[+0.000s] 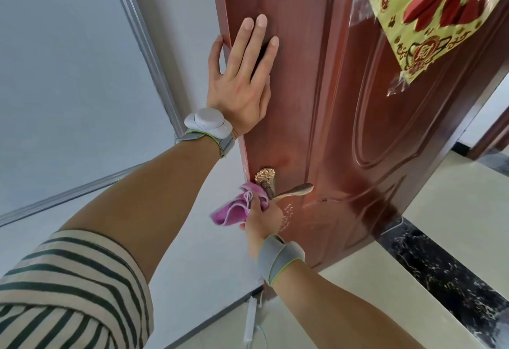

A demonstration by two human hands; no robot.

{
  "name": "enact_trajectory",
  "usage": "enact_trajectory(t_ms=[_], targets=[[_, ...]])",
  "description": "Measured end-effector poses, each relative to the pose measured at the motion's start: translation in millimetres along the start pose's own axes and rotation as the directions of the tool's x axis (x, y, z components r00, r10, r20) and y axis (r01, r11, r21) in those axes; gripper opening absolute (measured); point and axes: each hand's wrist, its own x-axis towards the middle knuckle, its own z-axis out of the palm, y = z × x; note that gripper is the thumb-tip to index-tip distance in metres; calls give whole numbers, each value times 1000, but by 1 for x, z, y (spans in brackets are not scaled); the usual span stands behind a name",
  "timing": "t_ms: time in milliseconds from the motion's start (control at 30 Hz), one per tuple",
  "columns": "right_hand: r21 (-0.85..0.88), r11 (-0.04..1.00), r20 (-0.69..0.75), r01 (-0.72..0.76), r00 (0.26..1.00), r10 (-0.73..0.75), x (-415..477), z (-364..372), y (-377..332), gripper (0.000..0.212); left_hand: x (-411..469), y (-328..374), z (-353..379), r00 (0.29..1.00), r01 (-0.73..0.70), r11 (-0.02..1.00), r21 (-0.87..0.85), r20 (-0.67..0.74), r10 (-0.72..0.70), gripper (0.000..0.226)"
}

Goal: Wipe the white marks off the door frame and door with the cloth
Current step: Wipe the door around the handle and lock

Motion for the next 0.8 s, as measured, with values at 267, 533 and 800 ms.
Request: enact_trajectory(t_ms=[267,533,800], targets=[[257,875,25,-409,908,417,12,-12,17,19,0,1,-1,1000,-1,1000,11,-17,2,49],[238,943,80,-232,972,219,7,-4,15,14,1,3,-1,999,22,999,25,-28,-21,50],[146,860,13,-489,870,492,34,-17,57,24,2,3,-3,1000,21,1000,16,-16,-21,51]])
